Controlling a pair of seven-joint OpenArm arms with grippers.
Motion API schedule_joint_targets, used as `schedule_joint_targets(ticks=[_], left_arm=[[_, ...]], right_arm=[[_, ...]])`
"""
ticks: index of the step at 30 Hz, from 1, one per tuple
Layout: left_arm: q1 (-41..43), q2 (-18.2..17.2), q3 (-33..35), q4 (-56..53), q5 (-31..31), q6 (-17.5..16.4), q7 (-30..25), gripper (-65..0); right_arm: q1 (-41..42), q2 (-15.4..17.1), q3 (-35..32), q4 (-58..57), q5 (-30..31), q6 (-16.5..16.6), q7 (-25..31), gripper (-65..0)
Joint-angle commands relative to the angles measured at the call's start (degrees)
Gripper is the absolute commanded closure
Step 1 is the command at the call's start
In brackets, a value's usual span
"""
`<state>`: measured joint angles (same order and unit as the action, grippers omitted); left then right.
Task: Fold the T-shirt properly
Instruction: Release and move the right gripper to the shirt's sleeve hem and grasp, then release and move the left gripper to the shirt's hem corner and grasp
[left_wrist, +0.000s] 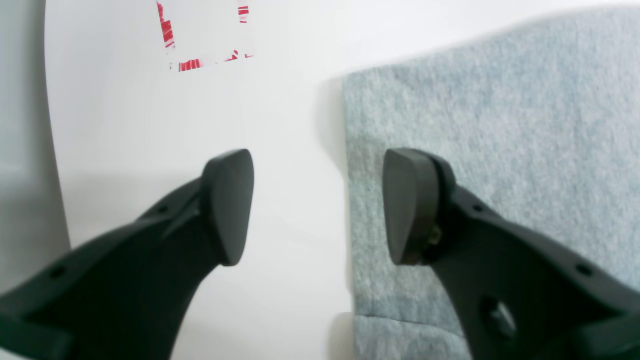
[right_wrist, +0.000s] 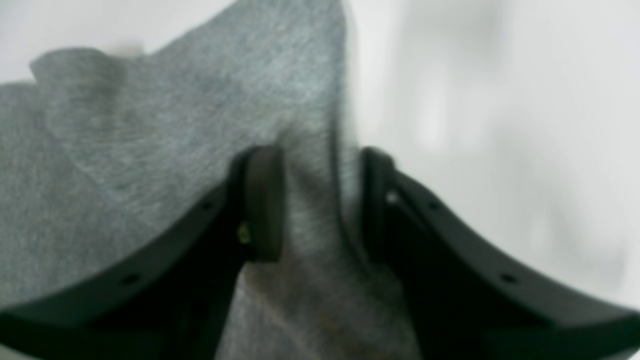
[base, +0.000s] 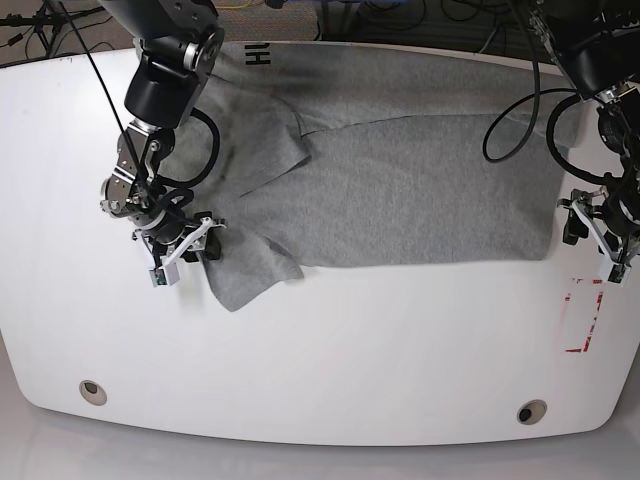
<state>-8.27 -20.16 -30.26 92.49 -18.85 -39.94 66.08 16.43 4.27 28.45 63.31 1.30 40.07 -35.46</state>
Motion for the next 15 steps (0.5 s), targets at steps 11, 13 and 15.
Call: schedule_joint_targets(ticks=[11,13,15], left_arm=[[-6.3,-0.9,3.1,-13.9,-0.4,8.3,-3.6,-45.1],[-6.8,-1.0,3.8,-16.7,-0.4,9.7,-5.7,-47.2],[-7.0,-1.0,4.1,-18.9,-0.4,10.8,-7.8,-48.6]], right_arm=[[0.7,2.0,-3.0,0.2,-0.6,-0.1,-0.3,-3.8],[0.7,2.0,-3.7,0.3,-0.6,-0.1,-0.3,-3.8],[0.7,2.0,-4.0,0.4,-0.6,-0.1,-0.3,-3.8]])
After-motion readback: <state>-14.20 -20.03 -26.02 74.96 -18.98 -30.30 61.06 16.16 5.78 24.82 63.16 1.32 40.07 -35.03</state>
